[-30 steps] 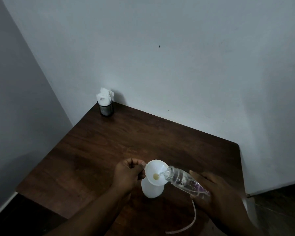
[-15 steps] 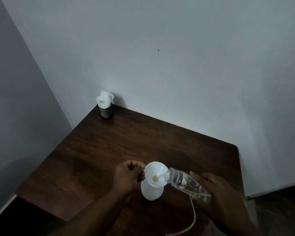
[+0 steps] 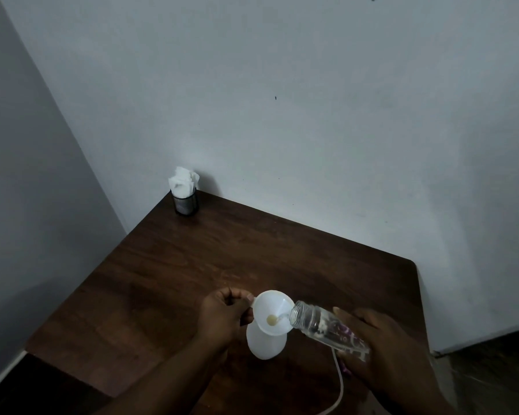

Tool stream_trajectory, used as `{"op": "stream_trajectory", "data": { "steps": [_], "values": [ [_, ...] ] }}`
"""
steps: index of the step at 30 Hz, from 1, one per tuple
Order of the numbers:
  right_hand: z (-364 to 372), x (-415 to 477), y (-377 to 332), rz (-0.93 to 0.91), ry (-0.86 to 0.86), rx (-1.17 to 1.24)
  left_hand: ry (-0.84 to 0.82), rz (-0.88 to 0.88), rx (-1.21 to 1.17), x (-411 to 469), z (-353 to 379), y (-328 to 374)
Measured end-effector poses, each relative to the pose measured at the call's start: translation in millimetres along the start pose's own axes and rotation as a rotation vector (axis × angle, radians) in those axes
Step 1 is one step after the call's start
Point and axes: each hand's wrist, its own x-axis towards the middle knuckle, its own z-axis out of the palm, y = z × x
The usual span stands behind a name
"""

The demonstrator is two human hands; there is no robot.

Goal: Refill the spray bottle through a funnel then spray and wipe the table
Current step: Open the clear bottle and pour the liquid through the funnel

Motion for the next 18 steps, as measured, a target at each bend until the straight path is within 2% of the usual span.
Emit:
{"op": "stream_trajectory", "data": {
  "steps": [18],
  "values": [
    [-5.0, -2.9, -2.6, -0.011, 0.025, -0.001, -0.011, 0.037, 0.022, 2.0, -2.0, -3.3]
  ]
}}
